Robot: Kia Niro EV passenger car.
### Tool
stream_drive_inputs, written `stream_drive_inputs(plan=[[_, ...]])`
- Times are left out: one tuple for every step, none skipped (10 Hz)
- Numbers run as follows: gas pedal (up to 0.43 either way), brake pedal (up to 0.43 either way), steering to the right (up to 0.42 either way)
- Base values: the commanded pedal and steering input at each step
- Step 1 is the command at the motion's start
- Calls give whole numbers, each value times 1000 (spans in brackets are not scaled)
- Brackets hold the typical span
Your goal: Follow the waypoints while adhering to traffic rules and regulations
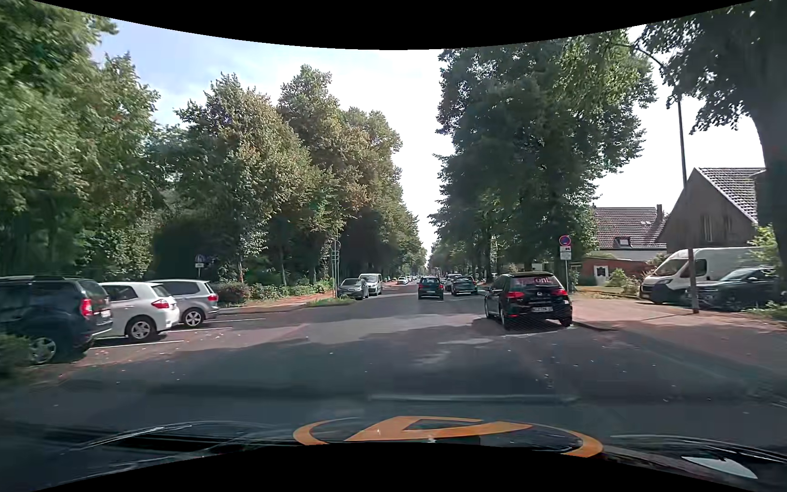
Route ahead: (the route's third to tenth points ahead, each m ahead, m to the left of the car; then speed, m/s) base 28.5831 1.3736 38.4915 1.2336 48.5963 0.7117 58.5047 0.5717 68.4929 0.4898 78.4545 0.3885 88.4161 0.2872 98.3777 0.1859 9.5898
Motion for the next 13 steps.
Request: stream_drive_inputs(plan=[[87,0,6],[87,0,6],[87,0,6],[87,0,6],[87,0,6],[87,0,6],[87,0,6],[87,0,6],[87,0,6],[87,0,6],[87,0,6],[87,0,5],[87,0,3]])
